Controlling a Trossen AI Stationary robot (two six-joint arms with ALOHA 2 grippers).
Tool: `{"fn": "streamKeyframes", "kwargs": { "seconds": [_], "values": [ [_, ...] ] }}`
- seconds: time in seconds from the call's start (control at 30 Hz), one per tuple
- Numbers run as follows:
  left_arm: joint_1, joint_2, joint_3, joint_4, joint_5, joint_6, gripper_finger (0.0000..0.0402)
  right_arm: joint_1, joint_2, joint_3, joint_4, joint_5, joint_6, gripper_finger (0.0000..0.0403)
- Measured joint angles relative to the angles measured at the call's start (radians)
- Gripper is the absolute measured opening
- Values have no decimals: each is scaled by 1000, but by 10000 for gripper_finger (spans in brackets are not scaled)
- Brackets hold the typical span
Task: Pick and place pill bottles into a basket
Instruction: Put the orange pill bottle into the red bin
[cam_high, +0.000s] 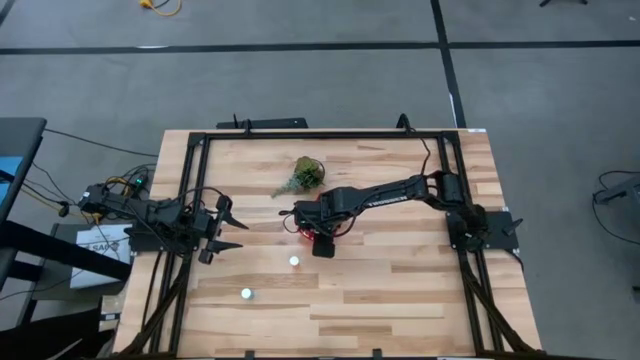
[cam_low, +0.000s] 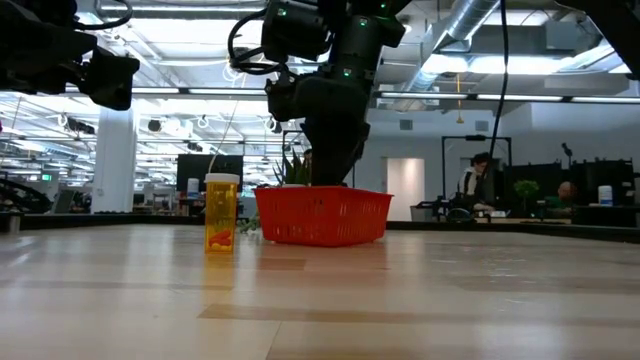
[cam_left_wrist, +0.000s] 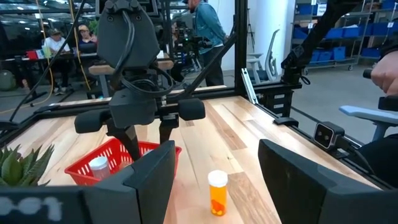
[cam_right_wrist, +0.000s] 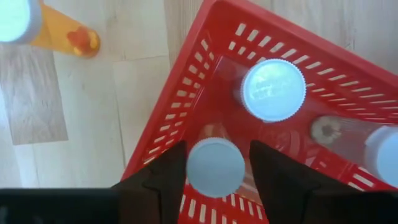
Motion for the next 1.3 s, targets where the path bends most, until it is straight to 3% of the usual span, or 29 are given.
{"fn": "streamKeyframes", "kwargs": {
  "seconds": [0.47, 0.73, 1.3],
  "values": [
    [0, 0, 0, 0, 0, -3, 222, 0, 1, 106, 6, 5, -27, 244],
    [0, 0, 0, 0, 0, 1, 222, 17, 1, 220, -51, 8, -23, 246],
    [0, 0, 0, 0, 0, -2, 222, 228, 4, 228, 90, 98, -104, 246]
  ]
}}
